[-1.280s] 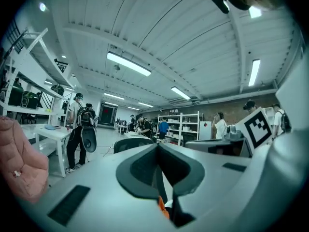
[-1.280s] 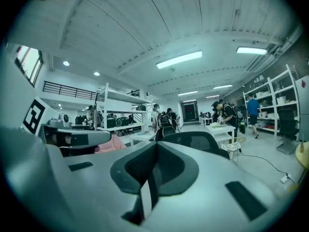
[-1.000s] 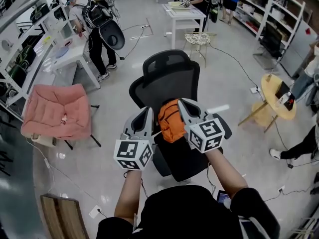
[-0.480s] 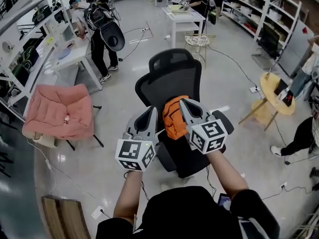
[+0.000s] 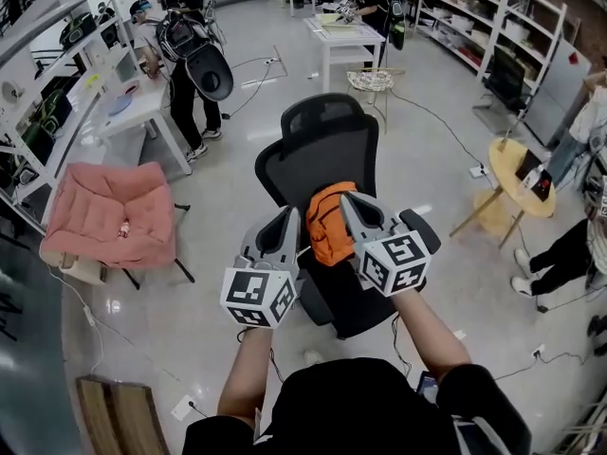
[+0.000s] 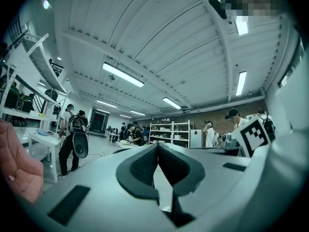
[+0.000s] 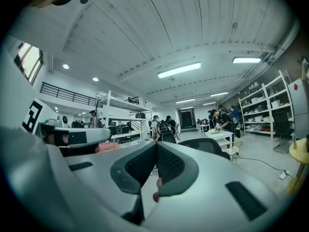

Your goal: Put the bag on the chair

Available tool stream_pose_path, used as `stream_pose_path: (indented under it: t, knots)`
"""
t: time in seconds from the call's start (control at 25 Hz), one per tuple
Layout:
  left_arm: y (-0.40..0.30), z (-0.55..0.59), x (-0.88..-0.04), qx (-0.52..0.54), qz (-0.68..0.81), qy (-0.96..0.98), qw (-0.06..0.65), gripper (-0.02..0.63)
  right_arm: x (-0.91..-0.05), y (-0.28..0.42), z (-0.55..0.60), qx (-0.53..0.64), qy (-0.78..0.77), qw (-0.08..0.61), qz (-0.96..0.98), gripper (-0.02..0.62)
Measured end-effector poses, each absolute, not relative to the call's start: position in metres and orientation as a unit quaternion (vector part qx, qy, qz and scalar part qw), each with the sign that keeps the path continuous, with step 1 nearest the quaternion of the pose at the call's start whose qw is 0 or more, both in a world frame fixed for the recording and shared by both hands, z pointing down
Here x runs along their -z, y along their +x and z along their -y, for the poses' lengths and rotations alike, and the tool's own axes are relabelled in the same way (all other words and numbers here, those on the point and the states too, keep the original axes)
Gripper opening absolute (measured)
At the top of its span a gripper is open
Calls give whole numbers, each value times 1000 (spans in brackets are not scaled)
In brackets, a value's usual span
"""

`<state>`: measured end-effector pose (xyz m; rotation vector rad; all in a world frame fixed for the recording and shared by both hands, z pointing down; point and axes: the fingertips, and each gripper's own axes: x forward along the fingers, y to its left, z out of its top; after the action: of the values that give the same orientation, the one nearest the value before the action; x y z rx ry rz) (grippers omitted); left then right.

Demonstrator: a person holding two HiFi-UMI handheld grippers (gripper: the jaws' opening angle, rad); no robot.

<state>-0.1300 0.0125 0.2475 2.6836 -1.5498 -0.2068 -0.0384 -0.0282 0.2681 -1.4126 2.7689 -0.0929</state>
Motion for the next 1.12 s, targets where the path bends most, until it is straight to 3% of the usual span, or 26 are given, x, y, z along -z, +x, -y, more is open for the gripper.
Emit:
stream_pose_path:
  t: [1.12]
  knots:
    - [0,-117,-238,55,528,848,12,12,-268,81,-79,10,-426,3,-904,2]
